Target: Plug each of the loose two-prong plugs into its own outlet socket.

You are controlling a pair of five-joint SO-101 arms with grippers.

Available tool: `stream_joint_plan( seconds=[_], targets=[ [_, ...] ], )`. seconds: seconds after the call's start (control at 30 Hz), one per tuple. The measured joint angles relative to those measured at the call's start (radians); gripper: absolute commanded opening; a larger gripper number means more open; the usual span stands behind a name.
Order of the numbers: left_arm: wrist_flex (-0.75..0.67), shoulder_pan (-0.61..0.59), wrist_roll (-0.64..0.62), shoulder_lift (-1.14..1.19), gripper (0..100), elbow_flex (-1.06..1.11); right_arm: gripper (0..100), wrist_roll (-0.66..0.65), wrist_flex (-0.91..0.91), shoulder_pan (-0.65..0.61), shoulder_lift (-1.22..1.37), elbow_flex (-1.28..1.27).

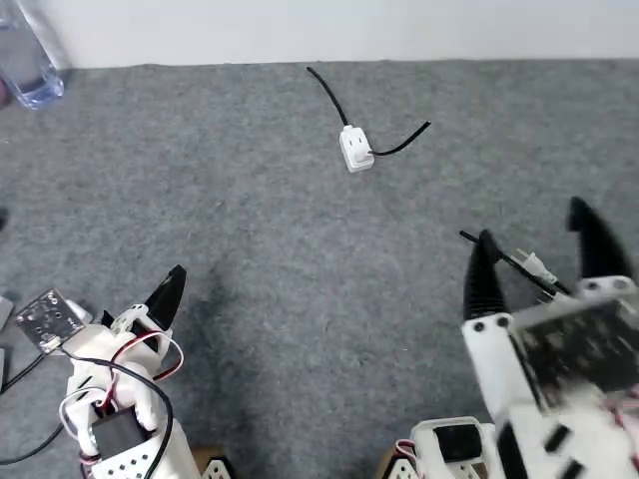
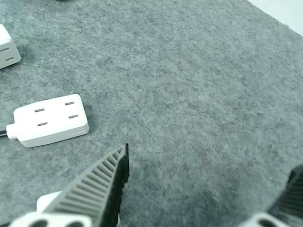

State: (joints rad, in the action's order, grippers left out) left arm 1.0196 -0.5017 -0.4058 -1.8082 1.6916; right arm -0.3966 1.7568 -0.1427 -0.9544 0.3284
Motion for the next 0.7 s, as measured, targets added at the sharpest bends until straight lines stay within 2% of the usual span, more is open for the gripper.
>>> stream_joint_plan(
  seconds=[0.2,0.5,0.7],
  targets=[
    [0.000,0.000,0.000,0.000,48,0.000,21.9,0.000,-0.009,0.002,-0.124,-0.365],
    [0.000,0.000,0.000,0.000,48,0.000,21.9,0.000,-0.153,0.000,-0.368,-0.934],
    [0.000,0.000,0.000,0.000,48,0.000,21.9,0.000,-0.169,0.000,-0.471,-1.068]
  ],
)
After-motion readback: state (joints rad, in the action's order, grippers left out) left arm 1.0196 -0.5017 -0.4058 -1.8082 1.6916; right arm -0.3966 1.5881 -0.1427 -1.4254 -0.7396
